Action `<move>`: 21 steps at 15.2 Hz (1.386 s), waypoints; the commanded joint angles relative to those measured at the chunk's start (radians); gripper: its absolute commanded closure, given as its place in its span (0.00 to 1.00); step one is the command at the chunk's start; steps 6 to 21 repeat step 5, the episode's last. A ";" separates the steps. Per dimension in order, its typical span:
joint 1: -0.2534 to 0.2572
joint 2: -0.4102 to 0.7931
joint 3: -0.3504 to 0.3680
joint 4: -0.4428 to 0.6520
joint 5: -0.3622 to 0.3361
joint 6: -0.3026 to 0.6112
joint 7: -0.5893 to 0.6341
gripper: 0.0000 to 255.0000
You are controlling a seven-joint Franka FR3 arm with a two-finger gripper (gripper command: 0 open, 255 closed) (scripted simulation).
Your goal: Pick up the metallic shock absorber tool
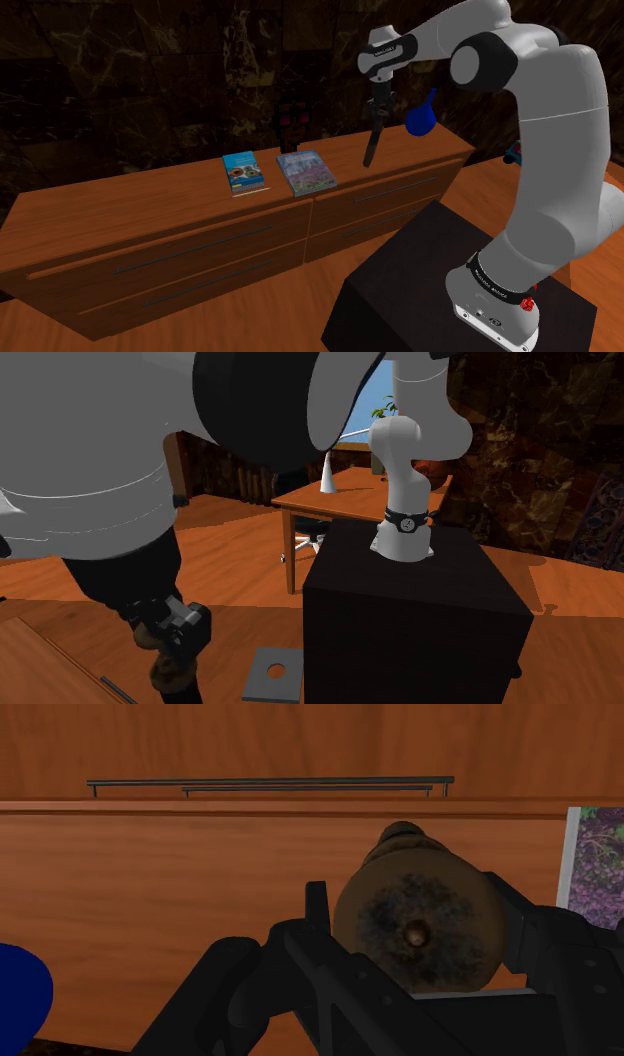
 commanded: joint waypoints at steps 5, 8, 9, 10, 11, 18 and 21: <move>0.002 -0.024 -0.002 0.021 -0.002 -0.044 -0.007 1.00; 0.002 -0.024 -0.002 0.021 -0.002 -0.044 -0.007 1.00; 0.002 -0.024 -0.002 0.021 -0.002 -0.044 -0.007 1.00; 0.002 -0.024 -0.002 0.021 -0.002 -0.044 -0.007 1.00; 0.002 -0.024 -0.002 0.021 -0.002 -0.044 -0.007 1.00; 0.002 -0.024 -0.002 0.021 -0.002 -0.044 -0.007 1.00; 0.002 -0.024 -0.002 0.021 -0.002 -0.044 -0.007 1.00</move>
